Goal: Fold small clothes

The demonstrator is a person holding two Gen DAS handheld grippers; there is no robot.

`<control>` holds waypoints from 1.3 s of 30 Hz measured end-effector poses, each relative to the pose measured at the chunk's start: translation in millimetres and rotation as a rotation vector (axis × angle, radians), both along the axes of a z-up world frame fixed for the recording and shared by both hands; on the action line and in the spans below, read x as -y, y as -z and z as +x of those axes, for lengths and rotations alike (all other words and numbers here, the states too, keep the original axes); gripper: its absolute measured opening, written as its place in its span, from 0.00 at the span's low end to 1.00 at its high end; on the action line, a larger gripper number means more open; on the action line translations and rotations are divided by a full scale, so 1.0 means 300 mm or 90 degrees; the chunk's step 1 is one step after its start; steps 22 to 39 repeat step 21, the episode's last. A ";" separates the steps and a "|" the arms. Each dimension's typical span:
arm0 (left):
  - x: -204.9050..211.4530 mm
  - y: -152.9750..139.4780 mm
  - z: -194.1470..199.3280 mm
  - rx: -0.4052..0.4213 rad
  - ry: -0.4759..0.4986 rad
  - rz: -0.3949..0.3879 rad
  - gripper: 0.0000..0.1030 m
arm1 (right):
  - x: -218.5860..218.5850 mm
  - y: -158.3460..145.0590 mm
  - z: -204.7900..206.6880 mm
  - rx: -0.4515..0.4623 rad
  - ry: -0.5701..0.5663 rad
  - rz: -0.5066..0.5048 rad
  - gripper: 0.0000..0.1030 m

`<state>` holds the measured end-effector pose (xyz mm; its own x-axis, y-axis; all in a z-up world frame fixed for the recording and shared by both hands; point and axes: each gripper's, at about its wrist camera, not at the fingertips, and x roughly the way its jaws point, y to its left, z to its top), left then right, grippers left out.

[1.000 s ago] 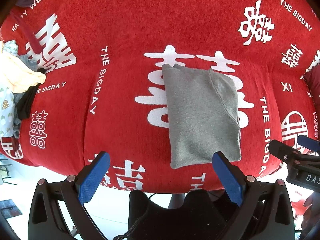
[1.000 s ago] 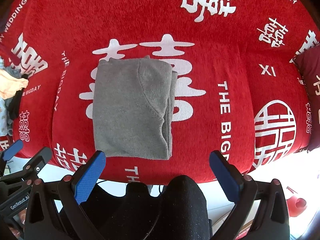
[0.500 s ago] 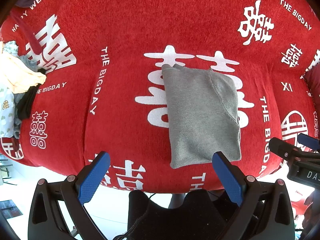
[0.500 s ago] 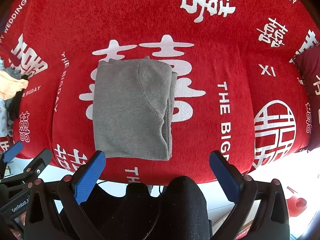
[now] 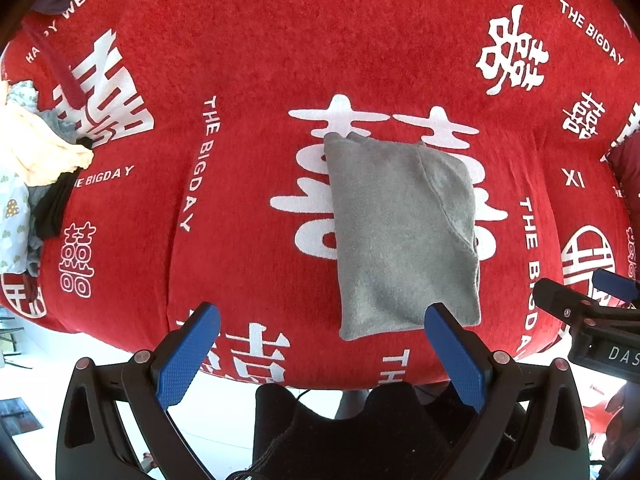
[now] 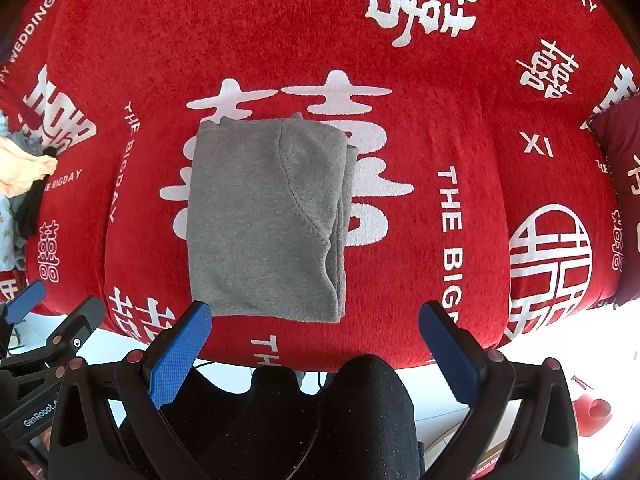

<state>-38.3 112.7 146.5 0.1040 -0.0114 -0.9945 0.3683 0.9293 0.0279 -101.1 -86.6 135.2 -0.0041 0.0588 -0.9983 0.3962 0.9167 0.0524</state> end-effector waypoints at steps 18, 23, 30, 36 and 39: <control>0.010 -0.008 -0.010 0.018 0.007 -0.001 0.99 | -0.001 0.000 0.001 0.000 0.000 0.000 1.00; 0.013 -0.015 -0.010 0.025 0.019 -0.001 0.99 | -0.002 0.001 0.000 0.000 0.001 0.000 1.00; 0.013 -0.015 -0.010 0.025 0.019 -0.001 0.99 | -0.002 0.001 0.000 0.000 0.001 0.000 1.00; 0.013 -0.015 -0.010 0.025 0.019 -0.001 0.99 | -0.002 0.001 0.000 0.000 0.001 0.000 1.00; 0.013 -0.015 -0.010 0.025 0.019 -0.001 0.99 | -0.002 0.001 0.000 0.000 0.001 0.000 1.00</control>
